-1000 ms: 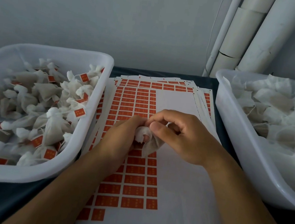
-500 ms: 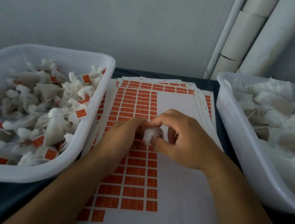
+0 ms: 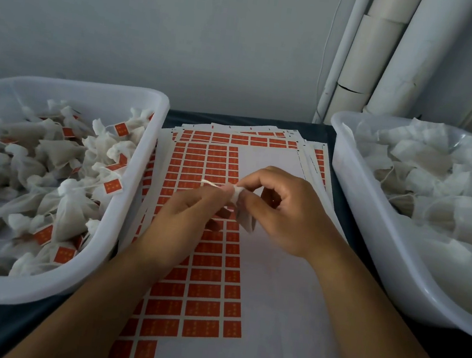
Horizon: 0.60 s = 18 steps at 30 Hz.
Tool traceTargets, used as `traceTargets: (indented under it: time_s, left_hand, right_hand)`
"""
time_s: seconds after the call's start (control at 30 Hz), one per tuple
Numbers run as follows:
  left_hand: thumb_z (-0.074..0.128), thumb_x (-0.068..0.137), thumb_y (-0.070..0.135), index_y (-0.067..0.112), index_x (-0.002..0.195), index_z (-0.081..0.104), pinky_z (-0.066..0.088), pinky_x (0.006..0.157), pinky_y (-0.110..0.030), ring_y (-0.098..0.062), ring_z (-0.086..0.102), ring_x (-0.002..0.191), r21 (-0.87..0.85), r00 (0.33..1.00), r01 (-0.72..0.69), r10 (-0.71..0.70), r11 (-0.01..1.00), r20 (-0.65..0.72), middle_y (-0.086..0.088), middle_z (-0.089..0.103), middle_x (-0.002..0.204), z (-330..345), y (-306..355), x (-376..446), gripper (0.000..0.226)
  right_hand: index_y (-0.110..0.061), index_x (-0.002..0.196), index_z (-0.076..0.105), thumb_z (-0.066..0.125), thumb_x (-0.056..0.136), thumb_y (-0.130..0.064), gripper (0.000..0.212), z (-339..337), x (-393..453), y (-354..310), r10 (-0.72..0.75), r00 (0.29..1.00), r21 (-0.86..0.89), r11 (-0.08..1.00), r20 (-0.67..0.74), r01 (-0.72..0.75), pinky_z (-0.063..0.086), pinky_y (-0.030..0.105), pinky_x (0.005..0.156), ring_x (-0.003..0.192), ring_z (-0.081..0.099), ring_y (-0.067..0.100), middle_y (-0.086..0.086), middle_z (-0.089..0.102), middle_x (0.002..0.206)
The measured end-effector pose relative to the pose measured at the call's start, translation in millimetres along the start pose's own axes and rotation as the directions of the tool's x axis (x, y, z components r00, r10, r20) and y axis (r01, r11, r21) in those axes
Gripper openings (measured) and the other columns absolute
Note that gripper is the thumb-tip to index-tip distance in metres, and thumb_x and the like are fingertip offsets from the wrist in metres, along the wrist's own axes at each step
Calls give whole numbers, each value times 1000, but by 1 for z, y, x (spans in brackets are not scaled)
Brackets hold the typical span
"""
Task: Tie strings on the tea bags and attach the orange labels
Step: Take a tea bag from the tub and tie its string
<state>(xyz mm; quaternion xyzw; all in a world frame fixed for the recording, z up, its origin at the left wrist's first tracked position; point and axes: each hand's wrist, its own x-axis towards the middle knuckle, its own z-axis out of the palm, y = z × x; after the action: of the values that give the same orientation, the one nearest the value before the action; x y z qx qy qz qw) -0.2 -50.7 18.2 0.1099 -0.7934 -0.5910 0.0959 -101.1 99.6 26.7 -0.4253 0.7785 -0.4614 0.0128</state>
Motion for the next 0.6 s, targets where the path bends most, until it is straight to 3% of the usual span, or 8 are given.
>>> traceTargets:
  time_s: [0.1, 0.23, 0.33, 0.5, 0.6]
  left_hand:
    - [59, 99, 33, 31, 85, 80, 55, 72, -15, -19, 67, 83, 0, 993, -119, 119, 993, 17, 0, 74, 86, 1, -2, 2, 25]
    - [64, 91, 36, 25, 89, 78, 60, 88, -38, -20, 73, 89, -32, 990, -132, 130, 991, -54, 3, 77, 89, 3, -3, 2, 19]
    - [64, 92, 37, 22, 92, 78, 58, 92, -50, -26, 73, 94, -36, 975, -197, 191, 980, -114, 1, 77, 93, 4, -3, 2, 21]
    - [65, 94, 35, 30, 84, 77, 58, 78, -20, -14, 73, 89, 2, 915, -334, 324, 943, -239, 11, 76, 87, 3, 1, 0, 16]
    - [66, 91, 42, 34, 82, 74, 54, 77, -15, -7, 68, 90, 92, 887, -329, 341, 940, -311, 20, 71, 86, 3, 1, 0, 14]
  right_hand:
    - [-29, 93, 70, 65, 99, -28, 7, -1, 1, -1, 13, 1000, 55, 998, -8, -13, 53, 17, 69, 88, 64, 6, -20, 66, 88]
    - [-33, 90, 66, 62, 101, -30, 12, 0, 1, -4, 43, 999, 114, 993, 8, -44, 50, 15, 66, 79, 65, 3, -21, 65, 84]
    - [-33, 94, 65, 59, 102, -31, 10, 0, 1, -6, 85, 996, 184, 979, 30, -89, 51, 13, 61, 77, 67, 3, -22, 66, 78]
    - [-23, 97, 67, 56, 103, -32, 16, -1, 1, -9, 127, 990, 266, 954, 66, -140, 52, 18, 59, 71, 67, 8, -17, 68, 76]
    - [-18, 97, 69, 56, 101, -37, 23, 0, 0, -10, 152, 982, 337, 924, 108, -180, 53, 21, 60, 71, 66, 11, -10, 68, 78]
